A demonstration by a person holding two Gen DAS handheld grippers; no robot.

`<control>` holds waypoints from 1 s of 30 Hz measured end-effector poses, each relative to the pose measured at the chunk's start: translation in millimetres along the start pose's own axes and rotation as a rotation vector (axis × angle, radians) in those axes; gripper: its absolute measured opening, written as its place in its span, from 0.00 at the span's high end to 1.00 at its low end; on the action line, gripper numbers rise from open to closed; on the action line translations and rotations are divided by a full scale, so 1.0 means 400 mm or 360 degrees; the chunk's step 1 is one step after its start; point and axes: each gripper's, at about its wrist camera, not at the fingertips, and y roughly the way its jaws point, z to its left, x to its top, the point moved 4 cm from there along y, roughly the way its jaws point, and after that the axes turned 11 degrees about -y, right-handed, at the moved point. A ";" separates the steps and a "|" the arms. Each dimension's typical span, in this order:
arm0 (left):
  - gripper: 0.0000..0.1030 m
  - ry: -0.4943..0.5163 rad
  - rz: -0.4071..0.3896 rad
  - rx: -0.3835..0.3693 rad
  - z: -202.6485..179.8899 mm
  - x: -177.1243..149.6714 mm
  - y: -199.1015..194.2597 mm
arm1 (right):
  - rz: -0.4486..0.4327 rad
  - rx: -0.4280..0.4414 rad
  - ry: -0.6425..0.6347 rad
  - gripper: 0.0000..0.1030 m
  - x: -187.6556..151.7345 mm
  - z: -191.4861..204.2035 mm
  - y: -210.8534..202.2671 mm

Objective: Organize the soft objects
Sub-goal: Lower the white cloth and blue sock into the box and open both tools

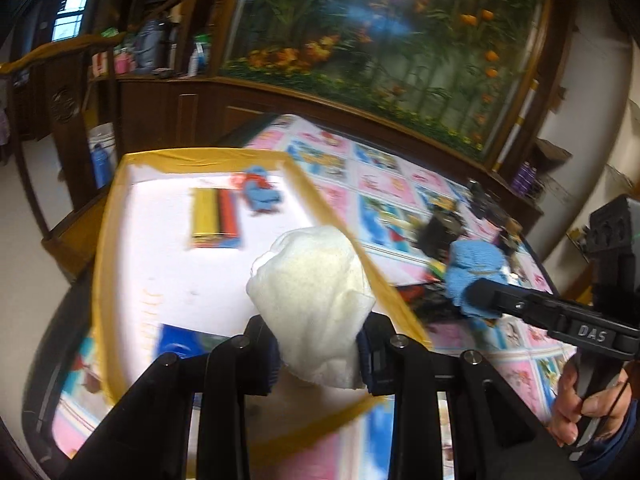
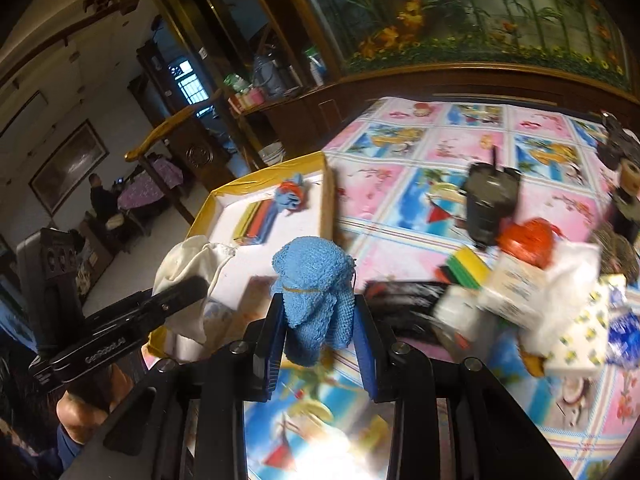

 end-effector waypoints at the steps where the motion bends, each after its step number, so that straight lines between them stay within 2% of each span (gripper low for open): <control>1: 0.71 -0.0019 -0.0003 0.0029 0.024 0.011 0.005 | 0.0014 0.0012 -0.0002 0.66 0.014 0.014 0.022; 7: 0.71 -0.0126 0.0020 0.0157 0.135 0.061 0.043 | 0.0115 0.0067 0.0040 0.66 0.062 0.061 0.168; 10: 0.71 -0.0181 0.0045 0.0188 0.168 0.069 0.066 | 0.0160 0.0039 0.0041 0.66 0.069 0.068 0.232; 15: 0.71 -0.0227 0.0075 0.0214 0.184 0.063 0.090 | 0.0228 0.0013 0.0063 0.66 0.075 0.066 0.310; 21: 0.69 -0.0229 0.0076 0.0231 0.184 0.059 0.093 | 0.0261 -0.0024 0.0049 0.66 0.074 0.068 0.353; 23: 0.60 -0.0226 0.0080 0.0239 0.184 0.058 0.091 | 0.0247 -0.0030 0.0032 0.64 0.076 0.072 0.351; 24: 0.47 -0.0226 0.0079 0.0244 0.185 0.059 0.092 | 0.0242 -0.0021 0.0024 0.63 0.078 0.075 0.349; 25: 0.36 -0.0227 0.0068 0.0248 0.185 0.060 0.089 | 0.0238 -0.0016 0.0017 0.58 0.081 0.076 0.346; 26: 0.34 -0.0228 0.0047 0.0243 0.185 0.061 0.082 | 0.0230 -0.0024 0.0013 0.51 0.081 0.079 0.339; 27: 0.34 -0.0229 0.0036 0.0241 0.184 0.062 0.076 | 0.0210 -0.0025 0.0011 0.48 0.082 0.080 0.329; 30: 0.34 -0.0230 0.0034 0.0234 0.182 0.062 0.070 | 0.0164 -0.0002 0.0007 0.47 0.088 0.083 0.296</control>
